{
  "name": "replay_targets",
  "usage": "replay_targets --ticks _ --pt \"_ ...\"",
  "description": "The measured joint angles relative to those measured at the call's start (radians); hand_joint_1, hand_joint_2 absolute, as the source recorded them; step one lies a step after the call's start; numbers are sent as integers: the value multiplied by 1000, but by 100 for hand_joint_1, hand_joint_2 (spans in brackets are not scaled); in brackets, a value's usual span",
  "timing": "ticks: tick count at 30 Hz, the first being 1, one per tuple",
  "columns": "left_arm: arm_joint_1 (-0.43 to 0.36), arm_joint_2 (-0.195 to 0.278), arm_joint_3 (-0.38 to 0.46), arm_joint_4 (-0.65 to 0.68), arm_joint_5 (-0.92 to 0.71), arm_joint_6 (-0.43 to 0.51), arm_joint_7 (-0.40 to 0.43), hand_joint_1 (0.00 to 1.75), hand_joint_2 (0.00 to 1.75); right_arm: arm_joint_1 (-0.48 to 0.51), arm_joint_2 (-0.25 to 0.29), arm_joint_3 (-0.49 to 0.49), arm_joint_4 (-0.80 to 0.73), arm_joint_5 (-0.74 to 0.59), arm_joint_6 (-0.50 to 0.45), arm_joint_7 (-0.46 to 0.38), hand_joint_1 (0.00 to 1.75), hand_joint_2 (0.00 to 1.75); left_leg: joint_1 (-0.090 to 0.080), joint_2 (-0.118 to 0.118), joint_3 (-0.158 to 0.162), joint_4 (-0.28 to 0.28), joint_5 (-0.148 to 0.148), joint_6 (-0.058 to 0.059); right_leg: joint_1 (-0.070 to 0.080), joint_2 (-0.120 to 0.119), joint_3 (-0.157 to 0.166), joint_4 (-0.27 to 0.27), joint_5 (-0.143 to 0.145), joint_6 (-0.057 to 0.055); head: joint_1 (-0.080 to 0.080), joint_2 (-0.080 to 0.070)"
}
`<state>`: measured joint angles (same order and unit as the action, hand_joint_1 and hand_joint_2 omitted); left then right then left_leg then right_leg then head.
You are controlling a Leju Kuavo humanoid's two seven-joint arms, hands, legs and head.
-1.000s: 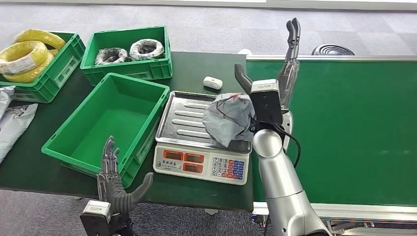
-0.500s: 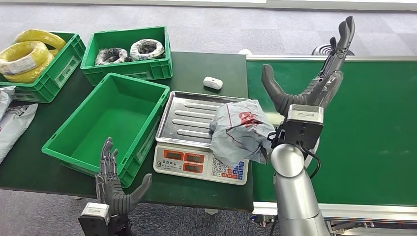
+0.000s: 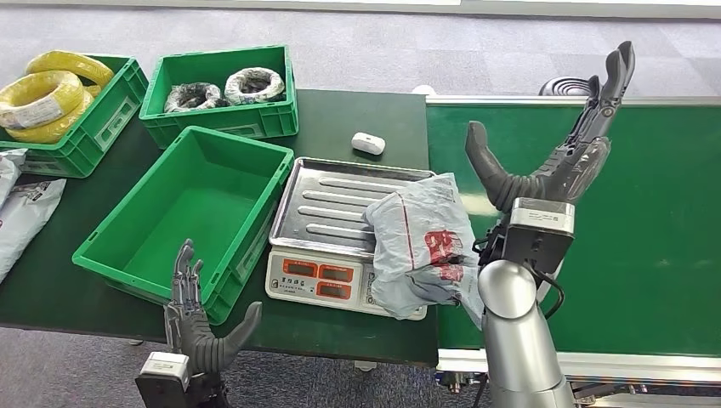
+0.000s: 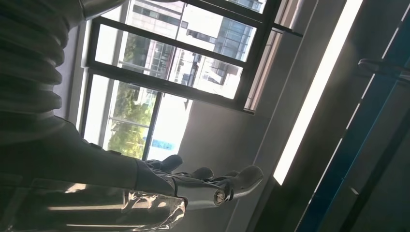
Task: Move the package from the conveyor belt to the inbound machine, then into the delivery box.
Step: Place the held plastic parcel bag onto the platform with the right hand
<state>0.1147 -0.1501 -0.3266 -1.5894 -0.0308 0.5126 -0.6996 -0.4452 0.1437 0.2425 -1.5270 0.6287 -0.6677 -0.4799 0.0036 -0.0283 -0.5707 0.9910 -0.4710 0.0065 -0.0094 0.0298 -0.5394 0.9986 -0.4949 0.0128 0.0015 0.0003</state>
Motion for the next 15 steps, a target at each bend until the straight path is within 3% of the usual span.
replay_targets --ticks 9,15 --pt "-7 1 -1 0 10 4 0 0 175 9 -1 -1 -18 7 -4 -11 0 175 0 0 0 0 0 0 0 0 0 0 0 0 0 0" --pt "-5 4 0 -11 8 17 0 0 175 113 52 -16 -193 31 -29 -205 0 175 0 -1 -1 0 -1 -1 0 0 -1 0 -1 0 0 0"
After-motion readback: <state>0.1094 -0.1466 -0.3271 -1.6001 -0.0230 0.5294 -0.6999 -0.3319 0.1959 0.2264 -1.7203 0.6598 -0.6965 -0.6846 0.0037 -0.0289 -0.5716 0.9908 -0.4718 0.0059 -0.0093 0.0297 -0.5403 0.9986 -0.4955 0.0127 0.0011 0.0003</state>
